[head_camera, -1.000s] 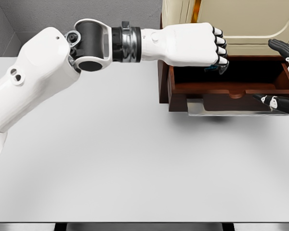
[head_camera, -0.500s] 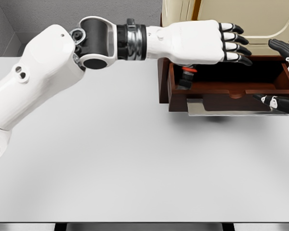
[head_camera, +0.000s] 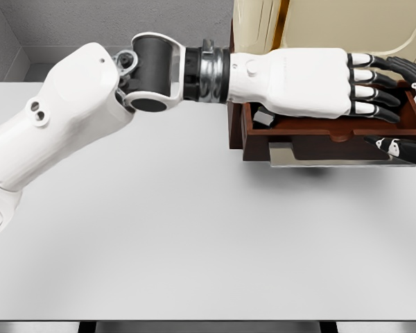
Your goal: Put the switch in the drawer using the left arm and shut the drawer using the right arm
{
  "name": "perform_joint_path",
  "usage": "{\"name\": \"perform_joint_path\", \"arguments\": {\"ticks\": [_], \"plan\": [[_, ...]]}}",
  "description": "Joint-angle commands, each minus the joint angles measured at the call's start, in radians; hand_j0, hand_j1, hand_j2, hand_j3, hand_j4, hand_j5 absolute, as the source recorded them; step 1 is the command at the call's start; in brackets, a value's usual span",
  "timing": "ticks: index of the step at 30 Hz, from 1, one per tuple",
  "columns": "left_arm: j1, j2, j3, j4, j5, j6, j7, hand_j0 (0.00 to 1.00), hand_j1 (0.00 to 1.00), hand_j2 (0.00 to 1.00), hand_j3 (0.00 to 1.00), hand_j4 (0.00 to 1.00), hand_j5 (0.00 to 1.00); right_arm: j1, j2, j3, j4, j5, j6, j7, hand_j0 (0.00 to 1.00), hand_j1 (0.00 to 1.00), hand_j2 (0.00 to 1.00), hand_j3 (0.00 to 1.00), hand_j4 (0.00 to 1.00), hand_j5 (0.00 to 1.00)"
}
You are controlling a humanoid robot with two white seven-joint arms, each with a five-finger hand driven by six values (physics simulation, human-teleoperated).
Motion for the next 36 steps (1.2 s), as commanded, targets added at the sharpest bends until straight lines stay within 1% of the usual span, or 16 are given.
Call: {"name": "perform_joint_path", "arguments": {"ticks": [1,5,9,13,14,16,22,23,26,28,29,30,31,32,33,36], "plan": [[0.002,0.044,0.002,-0.029,0.022,0.001,0.001,1.0,1.0,1.0,1.0,1.0,1.0,0.002,-0.001,-0.002,0.002,-0.005,-0.001,-0.001,1.0,1.0,1.0,1.0,1.0,1.0],[0.034,0.171,0.019,-0.048,0.068,0.001,0.0,1.0,1.0,1.0,1.0,1.0,1.0,0.006,-0.001,-0.002,0.002,-0.007,-0.001,-0.003,1.0,1.0,1.0,1.0,1.0,1.0],[0.069,0.299,0.032,-0.15,0.081,0.001,0.0,1.0,1.0,1.0,1.0,1.0,1.0,0.009,-0.001,-0.002,-0.001,-0.013,-0.001,-0.005,1.0,1.0,1.0,1.0,1.0,1.0],[0.069,0.308,0.032,-0.163,0.081,0.001,0.0,1.0,1.0,1.0,1.0,1.0,1.0,0.012,-0.003,-0.002,-0.001,-0.013,-0.001,-0.005,1.0,1.0,1.0,1.0,1.0,1.0],[0.078,0.381,0.029,-0.254,0.083,0.001,0.0,1.0,1.0,1.0,1.0,1.0,1.0,0.052,-0.009,-0.031,-0.001,-0.013,-0.001,-0.005,1.0,1.0,1.0,1.0,1.0,1.0],[0.089,0.42,0.031,-0.275,0.094,0.001,0.0,1.0,1.0,1.0,1.0,1.0,1.0,0.052,-0.006,-0.038,-0.002,-0.013,-0.001,-0.003,1.0,1.0,1.0,1.0,1.0,1.0],[0.095,0.565,0.055,-0.261,0.107,0.001,0.0,1.0,1.0,1.0,1.0,1.0,1.0,0.051,-0.003,-0.061,-0.002,-0.014,-0.001,0.009,1.0,1.0,1.0,1.0,1.0,1.0],[0.12,0.593,0.065,-0.243,0.111,0.001,0.0,1.0,1.0,1.0,1.0,1.0,1.0,0.051,-0.003,-0.067,-0.002,-0.014,-0.001,0.011,1.0,1.0,1.0,1.0,1.0,1.0],[0.218,0.625,0.164,-0.18,0.111,0.001,0.0,1.0,1.0,1.0,1.0,1.0,1.0,0.054,0.003,-0.12,-0.002,-0.007,-0.001,0.014,1.0,1.0,1.0,1.0,1.0,1.0],[0.229,0.661,0.17,-0.161,0.111,0.001,0.0,1.0,1.0,1.0,1.0,1.0,1.0,0.064,0.003,-0.154,-0.002,-0.016,-0.001,0.012,1.0,1.0,1.0,1.0,1.0,1.0],[0.229,0.671,0.172,-0.146,0.112,0.001,0.001,1.0,1.0,1.0,1.0,1.0,1.0,0.071,0.003,-0.15,-0.002,-0.014,-0.001,0.014,0.97,0.97,0.97,0.97,0.97,0.97],[0.227,0.671,0.172,-0.132,0.114,0.001,0.001,1.0,1.0,1.0,1.0,1.0,1.0,0.074,0.005,-0.146,-0.002,-0.011,-0.001,0.028,0.89,0.89,0.89,0.89,0.89,0.89],[0.227,0.674,0.172,-0.121,0.114,0.001,0.001,1.0,1.0,1.0,1.0,1.0,1.0,0.072,0.017,-0.145,-0.004,-0.013,-0.001,0.12,0.71,0.71,0.71,0.71,0.71,0.71],[0.227,0.674,0.172,-0.112,0.114,0.001,0.003,1.0,1.0,1.0,1.0,1.0,1.0,0.061,0.046,-0.143,-0.004,-0.014,-0.001,0.16,0.67,0.67,0.67,0.67,0.67,0.67],[0.23,0.674,0.172,-0.104,0.114,0.001,0.003,1.0,1.0,1.0,1.0,1.0,1.0,0.058,0.043,-0.143,-0.004,-0.013,-0.001,0.161,0.67,0.67,0.67,0.67,0.67,0.67],[0.273,0.674,0.172,-0.101,0.112,0.001,0.003,1.0,1.0,1.0,1.0,1.0,1.0,0.018,0.037,-0.136,-0.004,-0.013,-0.001,0.161,0.67,0.67,0.67,0.67,0.67,0.67]]}}
